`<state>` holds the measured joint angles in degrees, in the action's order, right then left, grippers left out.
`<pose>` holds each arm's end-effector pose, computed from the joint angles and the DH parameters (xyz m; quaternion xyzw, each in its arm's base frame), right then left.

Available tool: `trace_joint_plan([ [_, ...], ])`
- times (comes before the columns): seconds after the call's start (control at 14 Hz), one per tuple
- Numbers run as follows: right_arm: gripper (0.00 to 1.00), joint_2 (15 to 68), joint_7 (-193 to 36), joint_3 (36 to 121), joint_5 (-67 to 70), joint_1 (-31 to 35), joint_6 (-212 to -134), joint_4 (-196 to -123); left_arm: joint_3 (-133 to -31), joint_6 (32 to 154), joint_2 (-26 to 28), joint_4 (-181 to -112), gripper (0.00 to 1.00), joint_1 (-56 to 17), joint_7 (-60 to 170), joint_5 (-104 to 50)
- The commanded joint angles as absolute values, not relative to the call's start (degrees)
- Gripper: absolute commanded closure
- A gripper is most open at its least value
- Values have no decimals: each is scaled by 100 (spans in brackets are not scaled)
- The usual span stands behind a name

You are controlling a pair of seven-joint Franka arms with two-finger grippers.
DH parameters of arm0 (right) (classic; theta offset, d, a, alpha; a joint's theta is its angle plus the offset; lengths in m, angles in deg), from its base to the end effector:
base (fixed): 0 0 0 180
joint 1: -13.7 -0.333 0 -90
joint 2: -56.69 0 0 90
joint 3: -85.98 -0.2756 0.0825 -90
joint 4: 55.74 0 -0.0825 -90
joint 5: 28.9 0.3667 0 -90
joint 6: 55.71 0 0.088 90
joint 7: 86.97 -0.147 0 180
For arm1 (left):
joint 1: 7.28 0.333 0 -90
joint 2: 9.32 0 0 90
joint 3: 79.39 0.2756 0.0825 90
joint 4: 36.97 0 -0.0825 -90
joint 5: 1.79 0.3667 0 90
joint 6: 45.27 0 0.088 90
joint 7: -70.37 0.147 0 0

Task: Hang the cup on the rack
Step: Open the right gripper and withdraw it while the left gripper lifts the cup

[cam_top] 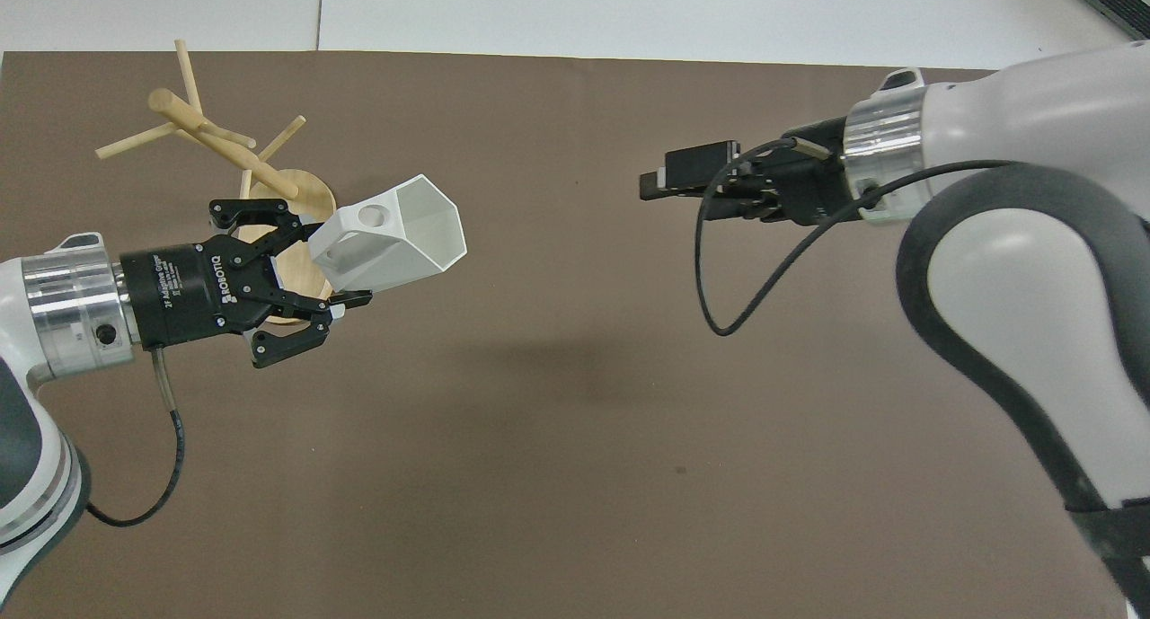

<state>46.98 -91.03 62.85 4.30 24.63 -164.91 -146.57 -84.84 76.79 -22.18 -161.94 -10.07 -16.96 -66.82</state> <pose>0.5903 0.1746 0.5022 -0.9482 0.0092 -0.0328 0.3157 0.5035 -0.1459 0.4685 0.4954 0.7270 -0.2967 0.3716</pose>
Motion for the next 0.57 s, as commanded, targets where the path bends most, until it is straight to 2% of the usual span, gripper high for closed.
trace_joint_plan([
  [0.0,0,4728,-9313,6638,-1343,2442,-15357,-14023,-8519,8109,-2276,-16301,100,-956,-2313,-6227],
  [0.14,0,4728,-9313,6638,-2472,2442,-14785,-13776,-8519,8619,-2224,-16362,100,-1000,-2779,-6182],
  [0.5,0,4728,-9313,7015,-3205,2451,-13702,-13458,-8537,9779,-1636,-16293,100,-1070,-3342,-6182],
])
